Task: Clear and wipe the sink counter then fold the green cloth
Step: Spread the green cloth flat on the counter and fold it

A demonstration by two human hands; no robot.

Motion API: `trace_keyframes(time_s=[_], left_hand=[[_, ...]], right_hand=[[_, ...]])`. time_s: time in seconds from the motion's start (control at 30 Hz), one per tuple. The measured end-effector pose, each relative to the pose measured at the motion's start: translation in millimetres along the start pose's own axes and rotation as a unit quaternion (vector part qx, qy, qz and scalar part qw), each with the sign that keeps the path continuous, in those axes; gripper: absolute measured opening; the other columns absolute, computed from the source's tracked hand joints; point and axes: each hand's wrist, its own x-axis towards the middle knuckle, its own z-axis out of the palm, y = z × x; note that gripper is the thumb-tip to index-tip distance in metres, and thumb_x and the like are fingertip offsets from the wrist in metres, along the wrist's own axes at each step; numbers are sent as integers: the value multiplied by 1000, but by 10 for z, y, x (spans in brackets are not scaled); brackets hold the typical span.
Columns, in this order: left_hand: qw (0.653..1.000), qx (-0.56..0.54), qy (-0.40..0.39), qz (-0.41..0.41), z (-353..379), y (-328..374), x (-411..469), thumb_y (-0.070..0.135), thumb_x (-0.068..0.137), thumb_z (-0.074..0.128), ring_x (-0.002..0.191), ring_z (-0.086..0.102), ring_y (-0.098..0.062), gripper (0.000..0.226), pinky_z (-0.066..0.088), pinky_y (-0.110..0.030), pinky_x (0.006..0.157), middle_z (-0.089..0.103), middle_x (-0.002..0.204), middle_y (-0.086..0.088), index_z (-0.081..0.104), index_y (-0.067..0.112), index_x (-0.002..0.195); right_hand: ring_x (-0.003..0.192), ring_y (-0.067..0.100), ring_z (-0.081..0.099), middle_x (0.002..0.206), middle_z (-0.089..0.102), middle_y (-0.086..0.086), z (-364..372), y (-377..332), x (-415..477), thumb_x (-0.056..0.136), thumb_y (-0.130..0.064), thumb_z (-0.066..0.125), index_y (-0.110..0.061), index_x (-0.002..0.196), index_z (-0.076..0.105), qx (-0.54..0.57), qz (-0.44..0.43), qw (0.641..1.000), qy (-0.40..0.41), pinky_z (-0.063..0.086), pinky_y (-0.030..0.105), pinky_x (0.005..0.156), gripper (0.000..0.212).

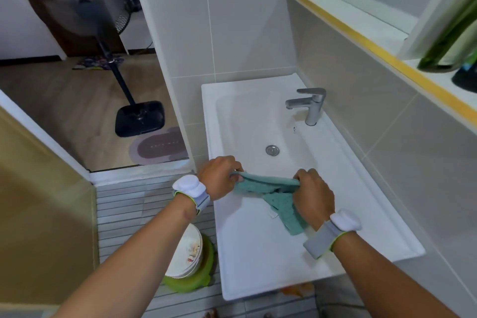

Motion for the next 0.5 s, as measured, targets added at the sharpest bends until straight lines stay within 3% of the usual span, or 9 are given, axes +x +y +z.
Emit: trace_keyframes(time_s=[0.13,0.27,0.4,0.5], left_hand=[[998,31,60,-20,-212,-35,322,26,93,57,99,60,-32,16,44,-34,75,61,104,-5,68,21,105],[985,25,169,-6,-627,76,673,20,93,54,93,60,-34,15,48,-39,72,59,102,-7,65,18,102],[958,23,278,64,-877,123,705,12,88,53,87,58,-33,15,49,-42,73,63,93,-7,65,13,97],[959,34,247,133,-674,36,501,7,88,52,84,59,-32,18,49,-42,76,66,91,-7,64,13,100]], right_hand=[[85,33,58,102,54,9,-277,-52,381,87,-9,50,-16,97,59,28,24,994,106,47,38,64,16],[95,31,50,98,56,8,-721,-199,723,80,-4,53,-16,91,53,73,-43,971,223,45,43,73,16],[82,33,48,85,55,11,-964,-244,742,74,4,51,-11,81,50,91,-124,941,301,38,40,68,17],[70,31,47,79,51,12,-823,-55,500,76,6,52,-10,77,48,93,-174,935,293,39,38,57,17]])
